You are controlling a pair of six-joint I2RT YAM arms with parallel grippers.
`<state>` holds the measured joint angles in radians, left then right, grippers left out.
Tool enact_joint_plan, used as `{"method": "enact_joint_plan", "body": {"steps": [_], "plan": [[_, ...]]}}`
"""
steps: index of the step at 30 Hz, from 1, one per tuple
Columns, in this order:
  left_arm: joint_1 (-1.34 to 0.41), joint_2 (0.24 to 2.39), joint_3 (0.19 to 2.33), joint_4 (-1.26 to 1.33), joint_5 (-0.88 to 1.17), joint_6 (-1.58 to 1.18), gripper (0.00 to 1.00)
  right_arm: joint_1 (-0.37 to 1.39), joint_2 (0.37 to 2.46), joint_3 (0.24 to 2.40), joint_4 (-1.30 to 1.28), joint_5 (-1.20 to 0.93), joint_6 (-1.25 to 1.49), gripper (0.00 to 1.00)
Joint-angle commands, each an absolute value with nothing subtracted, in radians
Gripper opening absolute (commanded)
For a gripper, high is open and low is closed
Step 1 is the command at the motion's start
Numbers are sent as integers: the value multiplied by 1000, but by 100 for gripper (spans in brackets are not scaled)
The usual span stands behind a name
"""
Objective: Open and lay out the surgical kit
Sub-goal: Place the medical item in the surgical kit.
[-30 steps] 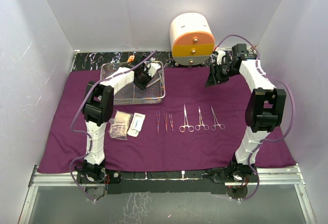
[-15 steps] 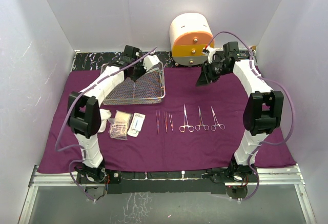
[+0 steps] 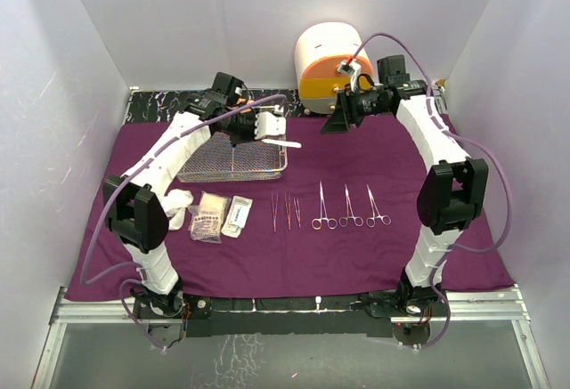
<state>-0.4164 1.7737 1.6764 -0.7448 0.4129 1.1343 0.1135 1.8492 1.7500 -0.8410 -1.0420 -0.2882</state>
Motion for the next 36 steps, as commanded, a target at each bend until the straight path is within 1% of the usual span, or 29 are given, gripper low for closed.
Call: {"method": "enact_joint_plan", "body": {"steps": [1,5,7,14,19,23,28,29,32,36], "plan": [[-476,1768,1762,-925,552,1320,0,178,1906,1793,-847,-1142,-259,56],[-533,1786,1801,-991,548,1386,0,241,1953,1795,-885,-1171,-266,58],[-556,1795,1814,-1014,547,1410,0,265,1979,1805,-914,-1188,-276,57],[-606,1824,1842,-1062,541,1461,0,336,2026,1815,-993,-1219,-333,48],[-623,1838,1841,-1070,526,1477,0,361,2038,1796,-1011,-1230,-353,37],[-631,1845,1839,-1069,521,1482,0,375,2047,1792,-1019,-1230,-364,25],[-632,1850,1838,-1067,522,1482,0,379,2066,1806,-1042,-1228,-386,6],[-632,1849,1835,-1064,521,1481,0,380,2069,1810,-1049,-1227,-391,3],[-632,1849,1831,-1058,520,1474,0,380,2074,1811,-1058,-1223,-401,0],[-633,1846,1825,-1035,521,1449,0,378,2078,1817,-1086,-1209,-445,0]]}}
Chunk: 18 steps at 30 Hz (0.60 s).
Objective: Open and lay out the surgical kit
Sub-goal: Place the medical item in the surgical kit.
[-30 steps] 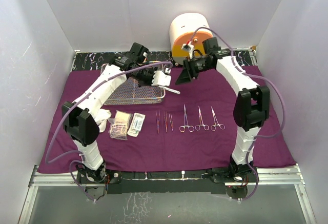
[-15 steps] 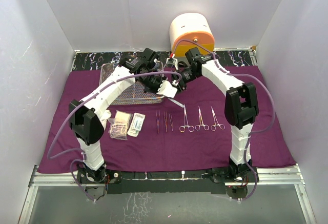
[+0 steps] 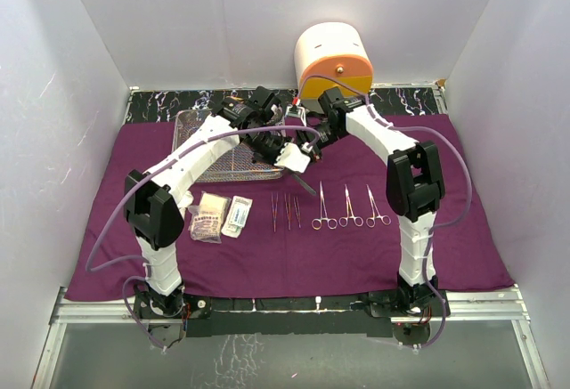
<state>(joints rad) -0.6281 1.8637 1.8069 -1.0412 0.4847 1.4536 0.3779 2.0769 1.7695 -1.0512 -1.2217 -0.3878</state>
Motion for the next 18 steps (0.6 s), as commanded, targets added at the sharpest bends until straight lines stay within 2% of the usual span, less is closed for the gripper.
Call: {"method": "enact_joint_plan", "body": {"steps": [1,2,4,8,9,10,18], "plan": [[-632,1845,1823,-1024,522,1436,0,374,2077,1819,-1097,-1203,-459,0],[-632,1842,1822,-1012,524,1416,5,370,2075,1817,-1105,-1195,-471,0],[-632,1834,1817,-988,523,1373,25,347,2065,1807,-1113,-1177,-484,0],[-621,1804,1778,-915,488,1267,45,251,2023,1735,-1111,-1144,-511,0],[-613,1798,1768,-902,487,1243,54,223,2010,1708,-1107,-1135,-519,0],[-600,1791,1754,-890,491,1224,59,189,1994,1678,-1098,-1124,-523,0],[-532,1728,1614,-816,541,1122,67,-155,1863,1437,-1016,-984,-544,0]]}}
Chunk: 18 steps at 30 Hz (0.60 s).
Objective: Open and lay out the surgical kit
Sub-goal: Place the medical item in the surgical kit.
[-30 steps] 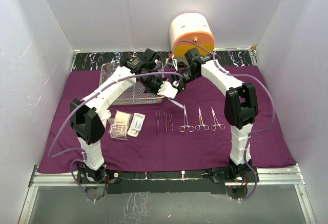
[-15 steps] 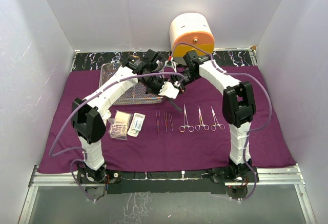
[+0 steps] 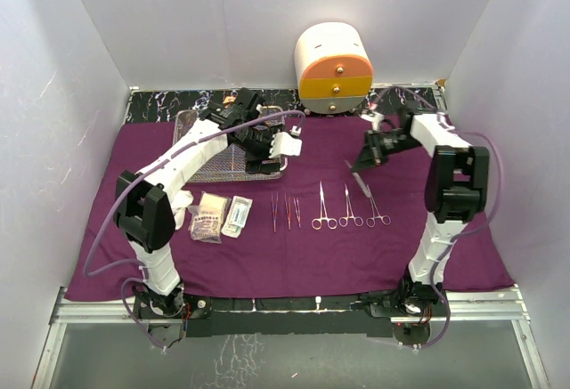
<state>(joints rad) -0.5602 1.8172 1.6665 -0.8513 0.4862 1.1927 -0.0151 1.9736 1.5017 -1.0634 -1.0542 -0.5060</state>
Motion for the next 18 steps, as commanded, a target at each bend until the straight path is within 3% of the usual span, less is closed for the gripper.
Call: {"method": "enact_joint_plan", "body": {"steps": [1,9,18], "plan": [[-528,1723,1602,-814,543,1117,67,-214,1855,1412,-1012,-972,-553,0],[-503,1700,1563,-748,537,1006,68,-460,1825,1264,-910,-858,-574,0],[-495,1705,1553,-725,539,973,68,-478,1815,1166,-689,-737,-447,0]]}}
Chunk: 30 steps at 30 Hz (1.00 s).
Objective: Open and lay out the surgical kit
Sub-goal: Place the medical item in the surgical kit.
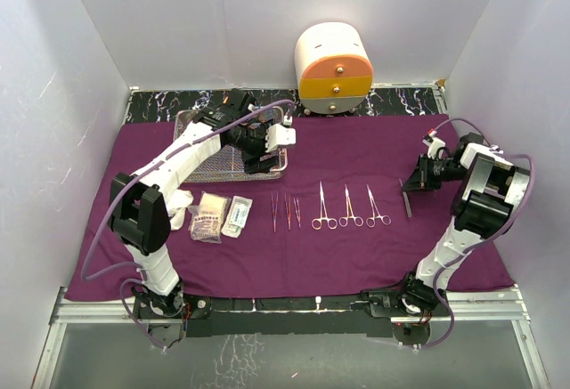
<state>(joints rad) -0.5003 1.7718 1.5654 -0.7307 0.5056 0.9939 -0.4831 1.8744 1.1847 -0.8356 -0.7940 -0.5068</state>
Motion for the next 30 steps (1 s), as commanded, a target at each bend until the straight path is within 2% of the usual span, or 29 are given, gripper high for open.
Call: {"method": "enact_joint_plan", "body": {"steps": [1,30], "plan": [[-495,1705,1552,-725,538,974,68,-477,1814,1157,-677,-731,-439,0],[-483,1695,1528,-703,499,953,69,-477,1770,1062,-609,-630,-369,17]]}}
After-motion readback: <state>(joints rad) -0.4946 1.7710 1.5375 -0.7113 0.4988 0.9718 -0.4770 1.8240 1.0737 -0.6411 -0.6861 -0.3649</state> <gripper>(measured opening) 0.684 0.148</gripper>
